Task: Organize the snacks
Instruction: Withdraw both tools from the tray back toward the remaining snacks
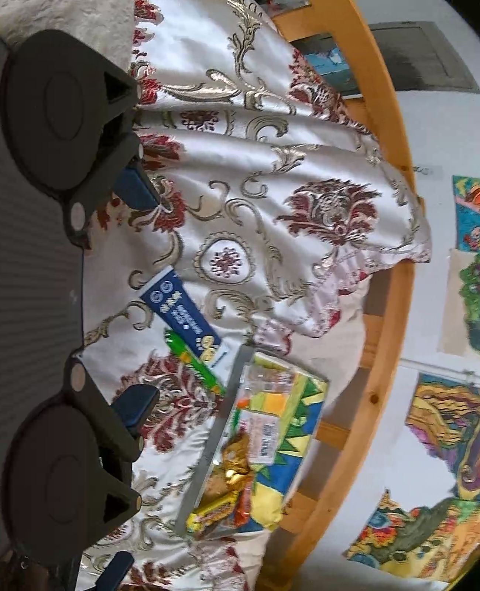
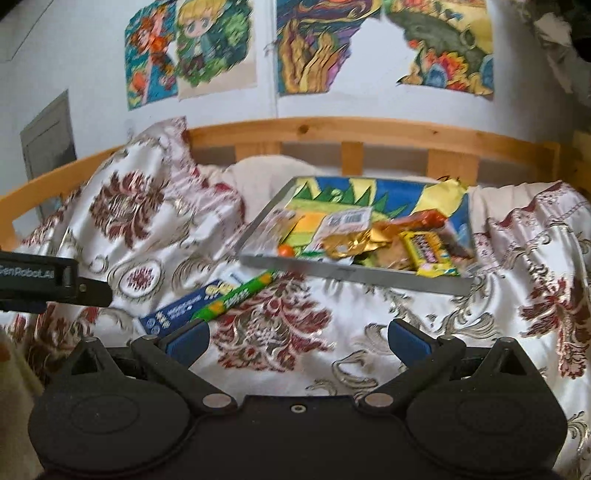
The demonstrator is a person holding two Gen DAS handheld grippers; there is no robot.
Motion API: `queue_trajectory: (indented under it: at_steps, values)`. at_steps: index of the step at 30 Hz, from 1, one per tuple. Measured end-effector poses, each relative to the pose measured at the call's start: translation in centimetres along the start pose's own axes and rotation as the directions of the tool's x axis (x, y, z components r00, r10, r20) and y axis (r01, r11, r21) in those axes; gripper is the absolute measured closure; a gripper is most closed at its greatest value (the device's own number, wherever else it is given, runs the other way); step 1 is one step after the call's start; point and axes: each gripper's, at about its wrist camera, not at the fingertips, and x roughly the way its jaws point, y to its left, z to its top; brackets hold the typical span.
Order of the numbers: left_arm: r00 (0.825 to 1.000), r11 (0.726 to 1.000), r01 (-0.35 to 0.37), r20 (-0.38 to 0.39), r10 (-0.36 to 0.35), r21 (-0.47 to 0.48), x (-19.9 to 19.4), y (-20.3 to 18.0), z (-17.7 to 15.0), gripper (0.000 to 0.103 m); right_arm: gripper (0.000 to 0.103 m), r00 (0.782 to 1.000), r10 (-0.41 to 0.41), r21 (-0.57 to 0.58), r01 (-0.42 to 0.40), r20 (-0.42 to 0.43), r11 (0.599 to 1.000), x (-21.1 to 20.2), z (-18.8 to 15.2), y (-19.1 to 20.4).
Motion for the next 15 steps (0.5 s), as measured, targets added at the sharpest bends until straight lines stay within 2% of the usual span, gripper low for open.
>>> queue_trajectory:
  at_steps: [4,9,15]
  values:
    - [1.0,1.0,-0.005,-0.022,0.006,0.019,0.4,-0.4,0.1,0.001,0.001,1.0,0.007,-0.002,-0.008,-0.028,1.0,0.4,-0.2,0.2]
    - [0.996,0.997,0.018,-0.086,-0.012,0.07,1.6,-0.8,1.4,0.001,0.001,0.999,-0.01,0.009,0.01,-0.054,1.0,0.8,-0.2,0.2]
    - [0.995,0.981,0.009,-0.096,0.01,0.194,3.5,-1.8,3.8,0.001,0.001,0.997,-0.011,0.018,0.012,-0.072,1.0,1.5,0.3,0.6]
